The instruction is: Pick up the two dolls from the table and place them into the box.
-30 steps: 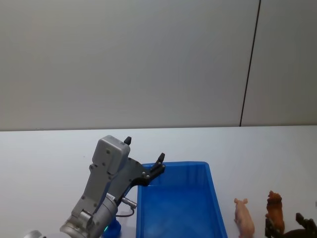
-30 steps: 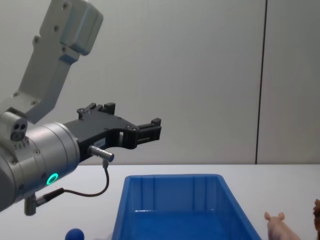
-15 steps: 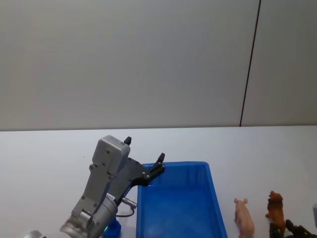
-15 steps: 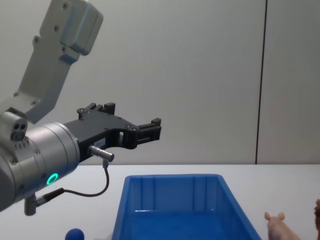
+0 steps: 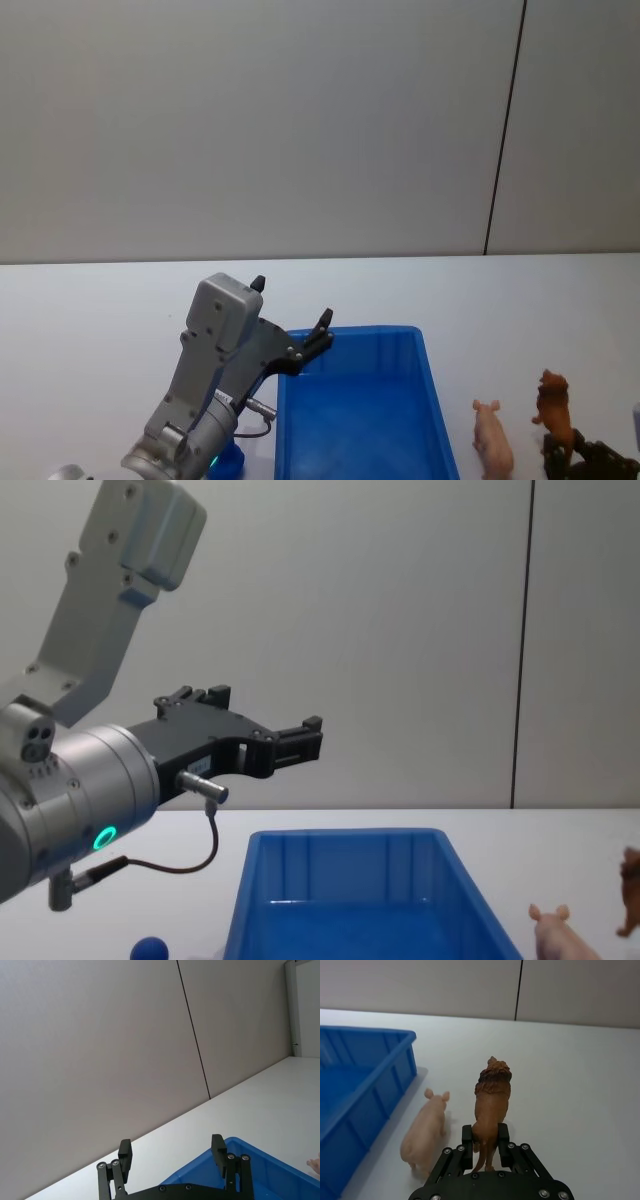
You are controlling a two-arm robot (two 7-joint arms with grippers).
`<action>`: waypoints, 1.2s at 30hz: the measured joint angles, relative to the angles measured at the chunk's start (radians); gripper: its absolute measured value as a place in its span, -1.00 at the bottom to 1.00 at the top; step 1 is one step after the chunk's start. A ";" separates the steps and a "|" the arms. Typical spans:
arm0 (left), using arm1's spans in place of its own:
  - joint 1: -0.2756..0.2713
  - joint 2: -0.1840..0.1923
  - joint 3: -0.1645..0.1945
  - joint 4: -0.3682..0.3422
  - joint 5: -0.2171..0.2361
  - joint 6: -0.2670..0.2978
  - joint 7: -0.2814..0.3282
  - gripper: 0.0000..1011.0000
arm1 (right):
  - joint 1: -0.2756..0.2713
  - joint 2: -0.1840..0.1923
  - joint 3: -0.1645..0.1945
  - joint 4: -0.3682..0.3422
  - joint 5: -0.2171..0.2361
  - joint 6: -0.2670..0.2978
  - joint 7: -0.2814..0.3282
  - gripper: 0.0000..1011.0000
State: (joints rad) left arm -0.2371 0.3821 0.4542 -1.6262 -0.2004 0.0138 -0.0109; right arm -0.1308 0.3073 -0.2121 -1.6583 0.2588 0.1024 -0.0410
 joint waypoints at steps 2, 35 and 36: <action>0.000 0.000 0.000 0.000 0.000 0.000 0.000 0.98 | 0.000 -0.001 0.000 -0.007 -0.003 -0.006 0.004 -0.45; 0.000 0.000 0.000 0.000 0.000 0.000 0.000 0.98 | 0.152 -0.118 -0.078 -0.012 -0.072 -0.009 0.316 -0.38; 0.000 0.000 0.000 0.000 0.000 0.000 0.000 0.98 | 0.157 -0.122 -0.081 -0.006 -0.074 -0.007 0.321 -0.33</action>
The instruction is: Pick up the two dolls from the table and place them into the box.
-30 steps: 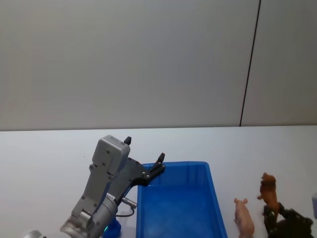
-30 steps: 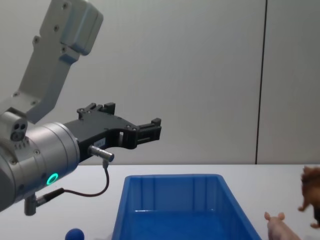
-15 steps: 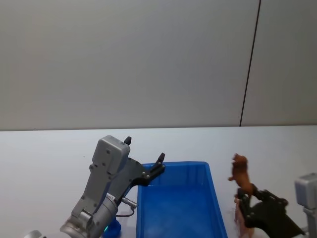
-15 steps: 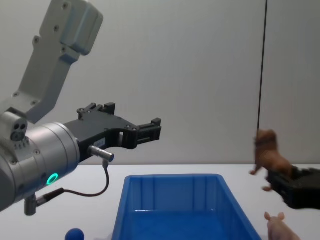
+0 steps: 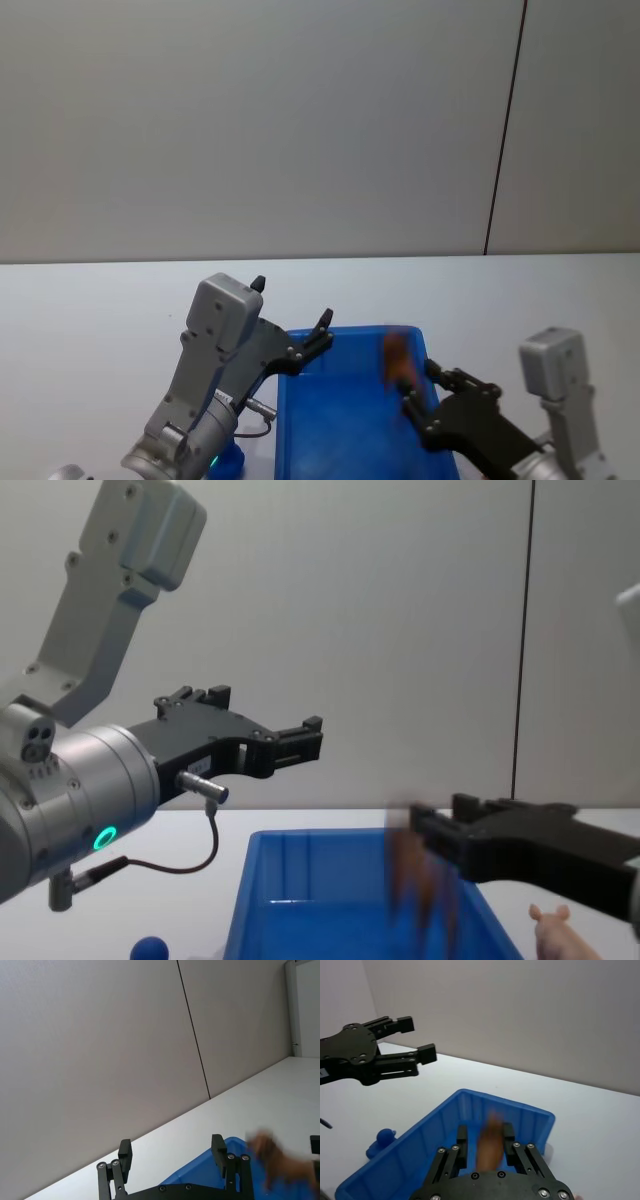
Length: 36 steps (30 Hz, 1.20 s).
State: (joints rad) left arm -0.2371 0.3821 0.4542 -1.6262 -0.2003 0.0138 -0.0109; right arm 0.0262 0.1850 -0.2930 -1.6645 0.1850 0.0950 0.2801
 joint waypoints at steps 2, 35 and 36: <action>0.000 0.000 0.000 0.000 0.000 0.000 0.000 0.98 | 0.011 -0.009 -0.006 0.012 -0.006 0.005 0.014 -0.17; 0.000 0.000 0.000 0.000 0.000 0.000 0.000 0.98 | -0.053 0.031 0.012 -0.052 0.006 0.022 -0.112 0.98; 0.000 0.000 0.000 0.000 0.000 0.000 0.000 0.98 | -0.058 0.035 0.014 -0.057 0.008 0.023 -0.120 0.98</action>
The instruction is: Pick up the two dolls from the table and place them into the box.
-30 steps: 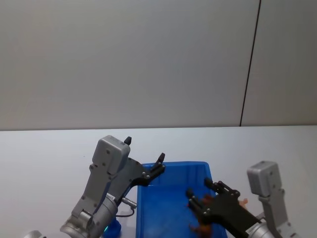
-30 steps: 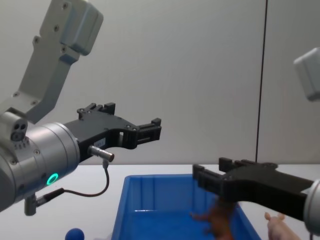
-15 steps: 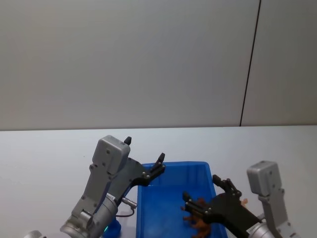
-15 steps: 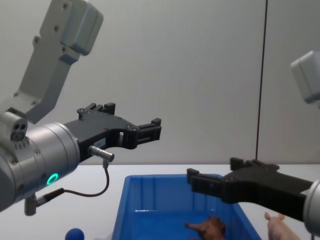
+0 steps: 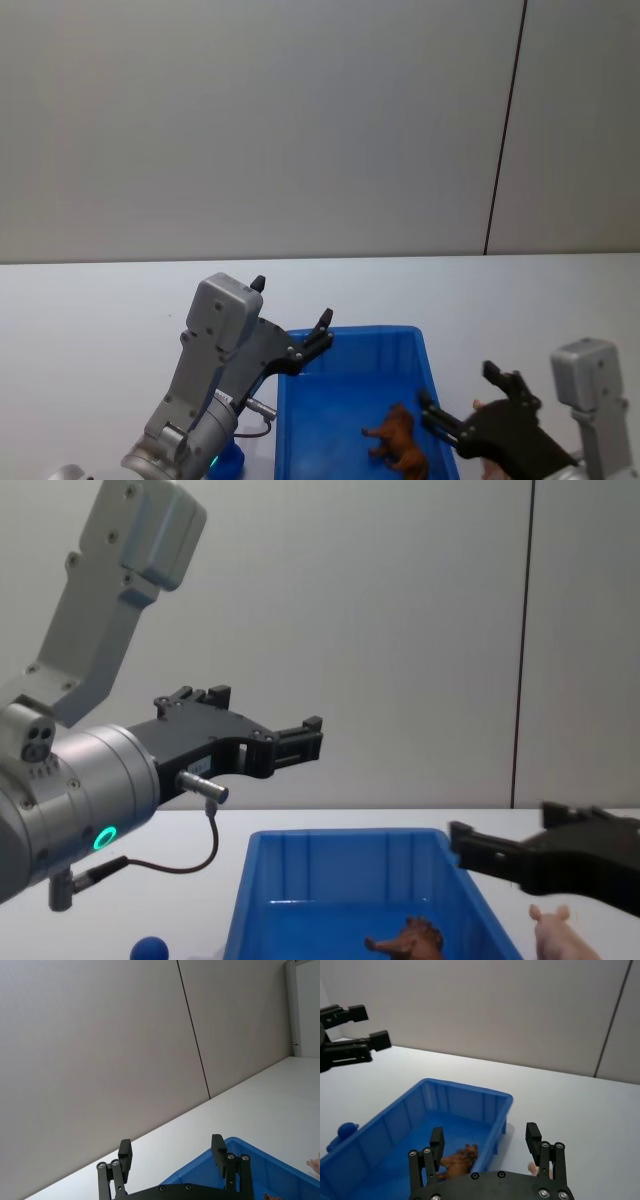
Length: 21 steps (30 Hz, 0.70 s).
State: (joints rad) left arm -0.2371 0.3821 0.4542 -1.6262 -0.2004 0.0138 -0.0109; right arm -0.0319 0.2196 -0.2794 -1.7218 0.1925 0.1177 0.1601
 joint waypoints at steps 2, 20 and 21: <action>0.000 0.000 0.000 0.000 0.000 0.000 0.000 0.98 | -0.017 0.011 0.005 -0.015 0.005 0.004 -0.023 0.98; 0.000 0.000 0.000 0.000 0.000 0.000 0.000 0.98 | -0.116 0.063 0.034 -0.072 0.030 0.029 -0.140 0.98; 0.000 0.000 0.000 0.000 0.000 0.000 0.000 0.98 | -0.118 0.063 0.034 -0.071 0.030 0.029 -0.142 0.98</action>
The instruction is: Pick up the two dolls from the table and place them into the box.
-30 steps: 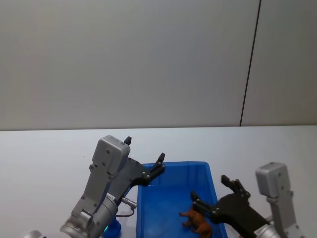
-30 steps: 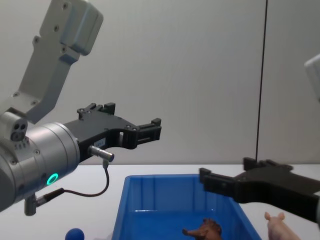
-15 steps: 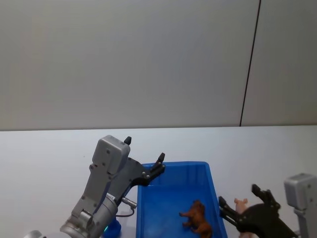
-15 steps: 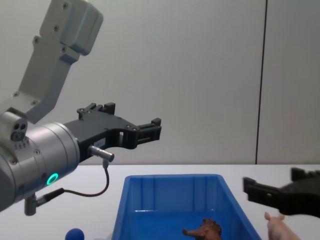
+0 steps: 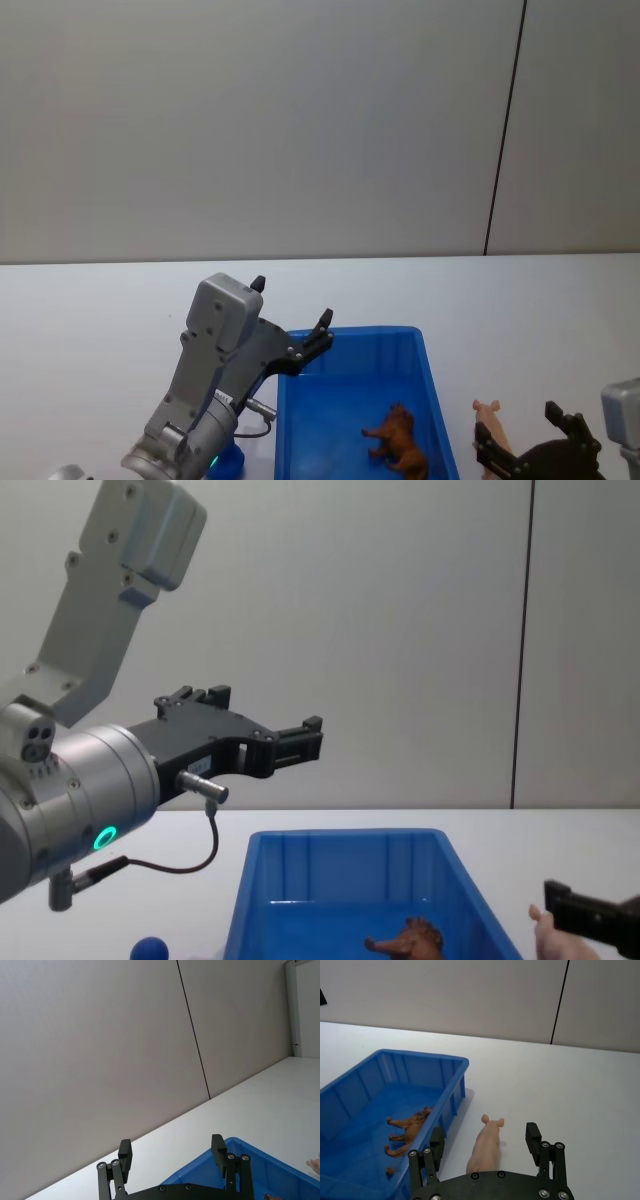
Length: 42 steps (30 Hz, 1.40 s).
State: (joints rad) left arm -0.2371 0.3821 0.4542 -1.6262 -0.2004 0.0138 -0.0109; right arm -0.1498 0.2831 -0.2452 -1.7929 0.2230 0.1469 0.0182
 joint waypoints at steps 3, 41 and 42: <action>0.000 0.000 0.000 0.000 0.000 0.000 0.000 0.98 | -0.004 0.000 0.002 0.011 0.000 0.003 -0.007 0.98; 0.000 0.000 0.000 0.000 0.000 0.000 0.000 0.98 | 0.085 -0.080 -0.021 0.222 -0.063 0.019 0.013 0.17; 0.000 0.000 0.000 0.000 0.000 0.000 0.000 0.98 | 0.085 -0.081 -0.021 0.223 -0.065 0.019 0.009 0.06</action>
State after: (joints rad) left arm -0.2371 0.3821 0.4542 -1.6262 -0.2004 0.0139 -0.0109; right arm -0.0646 0.2020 -0.2664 -1.5695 0.1582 0.1658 0.0277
